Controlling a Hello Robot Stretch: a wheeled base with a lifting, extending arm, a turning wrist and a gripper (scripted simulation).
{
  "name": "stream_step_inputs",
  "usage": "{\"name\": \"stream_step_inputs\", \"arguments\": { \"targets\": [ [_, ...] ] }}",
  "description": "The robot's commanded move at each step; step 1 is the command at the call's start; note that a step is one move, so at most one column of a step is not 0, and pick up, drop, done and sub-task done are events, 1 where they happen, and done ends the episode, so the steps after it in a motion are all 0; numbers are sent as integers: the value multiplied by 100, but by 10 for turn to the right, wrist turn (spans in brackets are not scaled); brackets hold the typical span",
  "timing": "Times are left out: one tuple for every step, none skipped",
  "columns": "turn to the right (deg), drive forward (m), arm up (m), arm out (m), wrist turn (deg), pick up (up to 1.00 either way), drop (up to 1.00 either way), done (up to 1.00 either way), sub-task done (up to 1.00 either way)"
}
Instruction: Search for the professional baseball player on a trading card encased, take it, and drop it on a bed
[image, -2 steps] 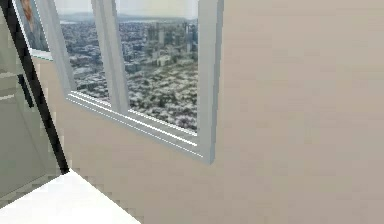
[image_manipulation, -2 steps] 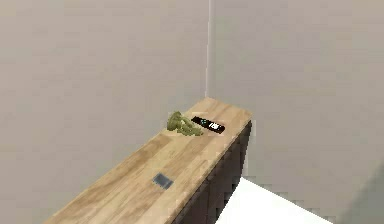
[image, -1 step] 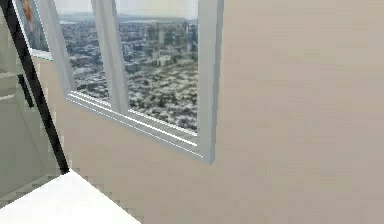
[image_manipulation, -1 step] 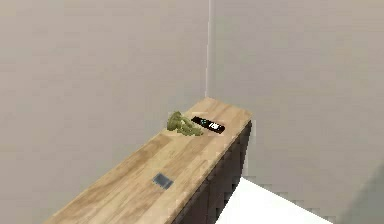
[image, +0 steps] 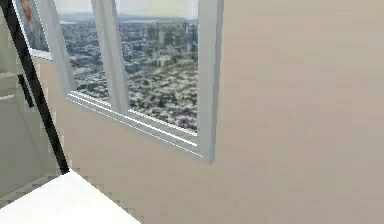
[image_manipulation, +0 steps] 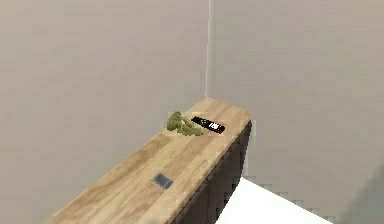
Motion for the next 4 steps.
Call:
{"name": "stream_step_inputs", "arguments": {
  "targets": [
    [0,0,0,24,0,0,0,0,0],
    [0,0,0,0,450,0,0,0,0],
    [0,0,0,0,450,0,0,0,0],
    [0,0,0,0,450,0,0,0,0]
  ]
}}
